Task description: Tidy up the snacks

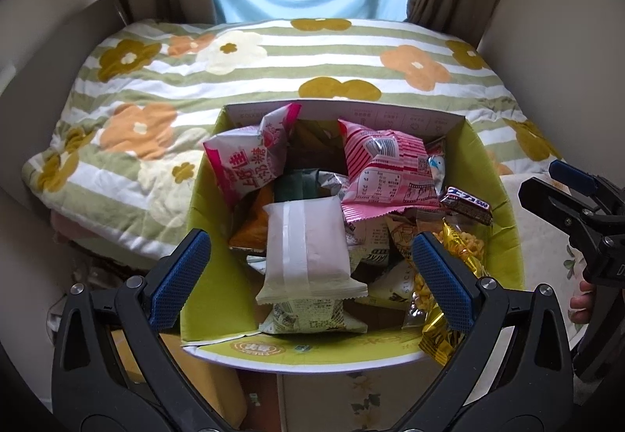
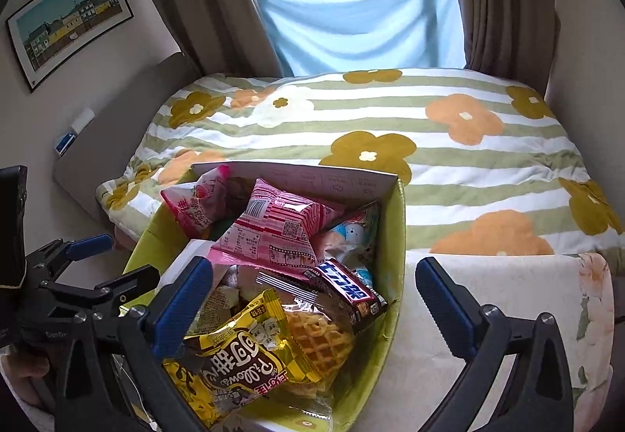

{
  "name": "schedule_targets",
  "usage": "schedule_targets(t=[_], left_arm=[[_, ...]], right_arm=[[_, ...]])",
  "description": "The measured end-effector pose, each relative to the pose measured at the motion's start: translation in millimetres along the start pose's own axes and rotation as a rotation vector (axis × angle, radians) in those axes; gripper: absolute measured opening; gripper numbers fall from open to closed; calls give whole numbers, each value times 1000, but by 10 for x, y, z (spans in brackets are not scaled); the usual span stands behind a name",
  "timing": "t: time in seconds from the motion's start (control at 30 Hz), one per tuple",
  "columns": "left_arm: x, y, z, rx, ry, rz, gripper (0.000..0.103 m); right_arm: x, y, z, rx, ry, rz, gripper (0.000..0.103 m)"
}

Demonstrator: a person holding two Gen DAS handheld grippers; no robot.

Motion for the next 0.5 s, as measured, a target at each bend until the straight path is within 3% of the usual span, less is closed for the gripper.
schedule_targets(t=[0.27, 0.5], left_arm=[[-82, 295, -136, 23, -27, -65, 103], [-1, 987, -465, 26, -12, -206, 103]], right_arm=[[-1, 308, -24, 42, -21, -43, 103], [-3, 951, -105, 73, -2, -154, 103]])
Point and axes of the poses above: each gripper's, at about its wrist camera, not at the fingertips, and y roughly against the way its jaws point, z to its left, x to its underside, the point moved 1 cm from there along -y, roughly the way its jaws point
